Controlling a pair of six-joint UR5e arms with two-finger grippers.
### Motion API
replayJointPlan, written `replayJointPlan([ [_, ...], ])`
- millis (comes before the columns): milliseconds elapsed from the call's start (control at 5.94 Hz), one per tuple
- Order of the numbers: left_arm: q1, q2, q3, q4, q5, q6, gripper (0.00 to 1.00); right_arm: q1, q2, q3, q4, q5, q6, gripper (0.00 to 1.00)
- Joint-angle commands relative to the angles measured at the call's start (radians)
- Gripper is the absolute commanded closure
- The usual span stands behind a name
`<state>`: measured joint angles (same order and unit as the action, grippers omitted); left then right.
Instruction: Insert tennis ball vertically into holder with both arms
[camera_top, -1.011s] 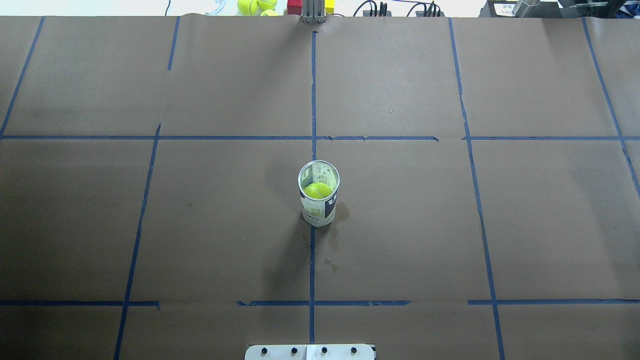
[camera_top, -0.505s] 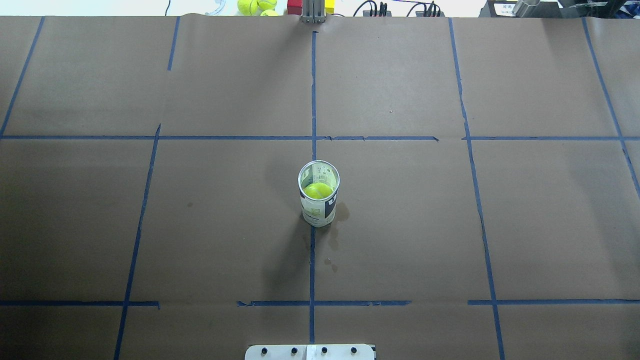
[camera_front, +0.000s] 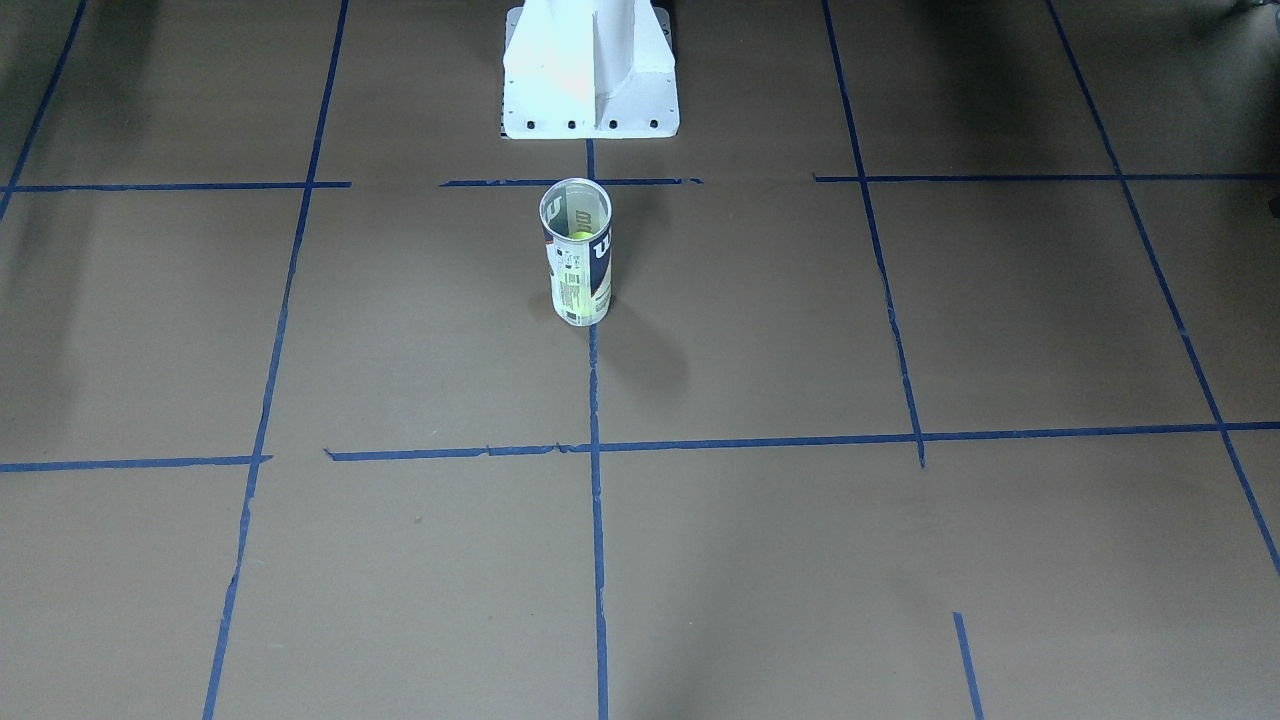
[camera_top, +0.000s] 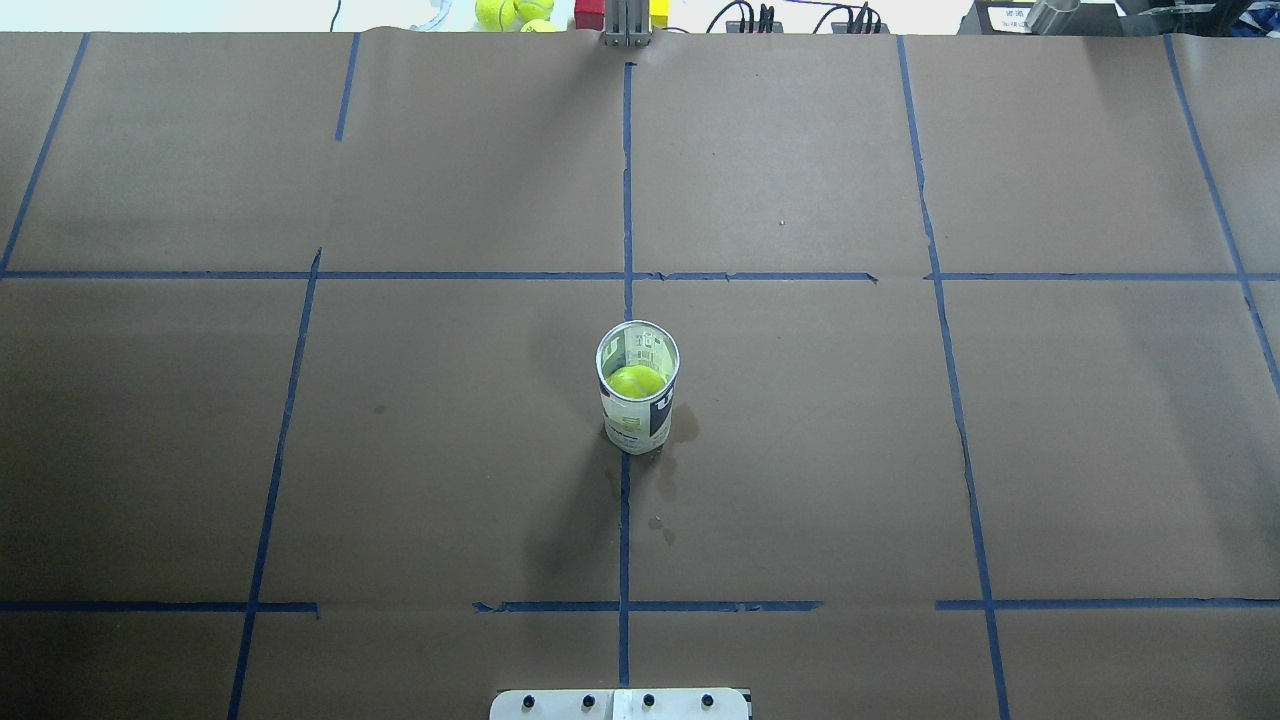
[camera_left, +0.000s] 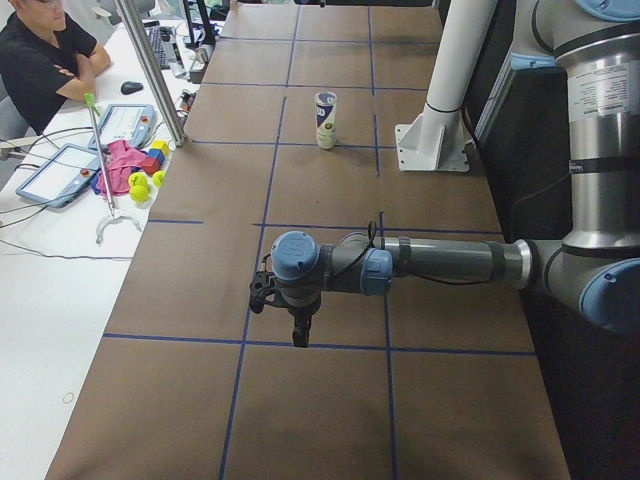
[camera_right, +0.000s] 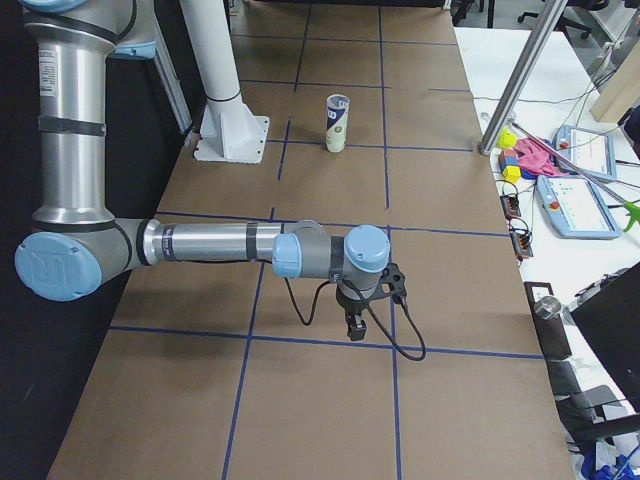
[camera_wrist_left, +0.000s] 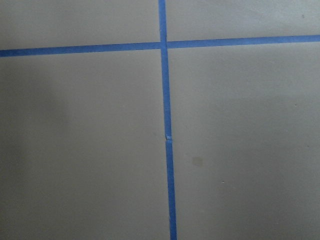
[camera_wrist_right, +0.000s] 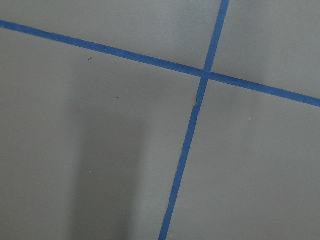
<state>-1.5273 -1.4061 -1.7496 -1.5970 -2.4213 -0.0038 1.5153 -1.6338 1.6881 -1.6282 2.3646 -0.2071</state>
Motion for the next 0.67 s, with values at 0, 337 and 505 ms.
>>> replayJointPlan([
  [0,-0.007,-0.004,0.016,-0.006,-0.019,-0.002,0.0,-0.001,0.014,-0.004,-0.006,0.015,0.0,0.0],
  [337,-0.001,-0.013,0.027,-0.009,0.02,0.019,0.0,-0.004,0.031,-0.002,-0.006,0.018,0.005,0.0],
  [505,-0.001,-0.013,0.01,-0.027,0.077,0.019,0.0,-0.004,0.043,-0.007,-0.007,0.015,0.011,0.0],
])
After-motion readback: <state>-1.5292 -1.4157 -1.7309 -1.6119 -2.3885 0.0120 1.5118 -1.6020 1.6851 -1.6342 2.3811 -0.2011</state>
